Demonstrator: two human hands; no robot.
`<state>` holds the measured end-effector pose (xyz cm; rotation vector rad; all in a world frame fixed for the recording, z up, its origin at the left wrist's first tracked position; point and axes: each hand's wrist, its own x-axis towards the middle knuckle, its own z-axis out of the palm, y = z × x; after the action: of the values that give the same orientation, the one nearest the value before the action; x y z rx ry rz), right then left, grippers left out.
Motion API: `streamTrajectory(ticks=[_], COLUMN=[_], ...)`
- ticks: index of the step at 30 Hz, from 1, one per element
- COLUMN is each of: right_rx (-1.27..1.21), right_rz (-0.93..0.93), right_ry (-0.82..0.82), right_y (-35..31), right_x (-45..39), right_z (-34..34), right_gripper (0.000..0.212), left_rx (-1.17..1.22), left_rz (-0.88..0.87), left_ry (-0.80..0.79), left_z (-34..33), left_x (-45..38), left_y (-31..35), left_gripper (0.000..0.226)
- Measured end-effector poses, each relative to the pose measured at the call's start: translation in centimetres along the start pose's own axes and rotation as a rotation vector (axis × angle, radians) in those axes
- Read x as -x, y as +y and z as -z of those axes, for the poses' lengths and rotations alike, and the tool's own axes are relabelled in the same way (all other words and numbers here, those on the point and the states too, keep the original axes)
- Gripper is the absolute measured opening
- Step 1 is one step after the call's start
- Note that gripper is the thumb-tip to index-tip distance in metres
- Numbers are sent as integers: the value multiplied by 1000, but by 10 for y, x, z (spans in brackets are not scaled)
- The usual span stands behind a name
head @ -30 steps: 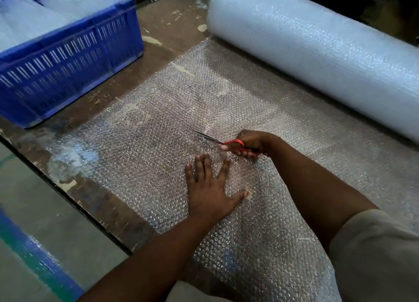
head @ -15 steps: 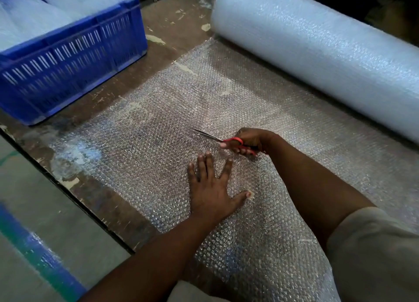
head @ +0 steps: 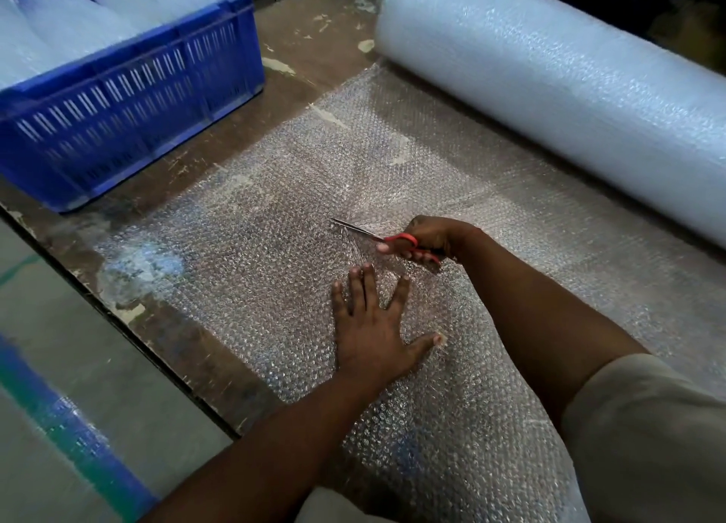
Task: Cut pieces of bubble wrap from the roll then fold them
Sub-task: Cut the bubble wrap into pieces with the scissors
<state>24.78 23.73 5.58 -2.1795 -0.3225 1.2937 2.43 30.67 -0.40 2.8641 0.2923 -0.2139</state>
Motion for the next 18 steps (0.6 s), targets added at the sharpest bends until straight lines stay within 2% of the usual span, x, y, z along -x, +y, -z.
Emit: streamTrajectory(ticks=[18], right_rx=[6], right_rz=[13], right_ry=[9], right_y=[-19], right_x=[-12], right_z=[-8], right_gripper=[50], left_rx=[2], left_rz=[-6], left_ry=[5], left_z=[4], left_x=[0], left_y=[0], left_gripper=[109])
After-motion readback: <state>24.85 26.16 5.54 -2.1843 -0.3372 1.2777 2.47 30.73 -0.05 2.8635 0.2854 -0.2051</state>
